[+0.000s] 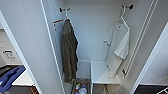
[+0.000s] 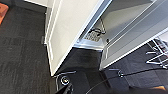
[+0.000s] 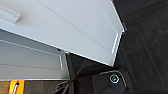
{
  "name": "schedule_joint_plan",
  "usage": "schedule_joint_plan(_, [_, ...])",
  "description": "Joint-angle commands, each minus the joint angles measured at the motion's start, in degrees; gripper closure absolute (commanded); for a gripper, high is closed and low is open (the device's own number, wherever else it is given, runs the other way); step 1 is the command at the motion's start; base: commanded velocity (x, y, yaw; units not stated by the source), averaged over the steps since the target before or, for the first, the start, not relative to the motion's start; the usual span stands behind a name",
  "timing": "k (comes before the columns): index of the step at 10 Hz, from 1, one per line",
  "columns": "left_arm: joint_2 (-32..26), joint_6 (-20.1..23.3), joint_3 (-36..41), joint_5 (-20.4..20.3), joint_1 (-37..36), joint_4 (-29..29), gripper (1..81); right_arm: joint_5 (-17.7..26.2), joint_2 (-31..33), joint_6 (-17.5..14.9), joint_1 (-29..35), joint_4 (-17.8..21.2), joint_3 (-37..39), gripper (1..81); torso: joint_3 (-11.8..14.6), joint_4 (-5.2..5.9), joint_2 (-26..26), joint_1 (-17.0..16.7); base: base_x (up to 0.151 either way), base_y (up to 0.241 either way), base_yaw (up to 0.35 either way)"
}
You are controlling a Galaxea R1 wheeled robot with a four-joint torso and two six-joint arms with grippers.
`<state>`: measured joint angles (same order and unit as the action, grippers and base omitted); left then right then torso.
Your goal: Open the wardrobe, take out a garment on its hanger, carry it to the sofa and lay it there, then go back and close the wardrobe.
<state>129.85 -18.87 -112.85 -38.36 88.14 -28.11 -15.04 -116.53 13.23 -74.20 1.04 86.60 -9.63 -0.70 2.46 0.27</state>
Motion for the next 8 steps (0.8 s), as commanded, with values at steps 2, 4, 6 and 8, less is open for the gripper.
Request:
schedule_joint_plan(2, [14.39, -8.2, -18.81, 2.59, 4.2, -4.23, 1.0, 1.59, -12.06, 0.04, -9.51, 1.78, 12.6, 1.0, 0.0, 0.0, 0.0, 0.0, 0.0, 0.0, 0.0])
schedule_joint_plan(4, [18.96, -8.2, -23.47, 7.34, 4.55, -4.32, 1.0, 3.35, -15.95, -0.13, -11.62, 1.78, 16.57, 1.0, 0.02, 0.0, 0.02, -0.04, 0.0, 0.0, 0.0])
schedule_joint_plan(6, [23.52, -8.2, -28.65, 10.67, 4.9, -4.41, 1.0, 3.44, -19.99, -0.48, -13.48, 1.69, 20.87, 1.0, 0.07, 0.0, 0.04, -0.06, 0.0, 0.0, 0.0])
schedule_joint_plan(8, [26.5, -8.2, -31.46, 14.53, 4.98, -4.32, 1.0, 5.8, -23.23, -0.66, -14.27, 1.69, 24.46, 1.0, 0.09, 0.0, 0.06, -0.13, 0.0, 0.0, 0.0])
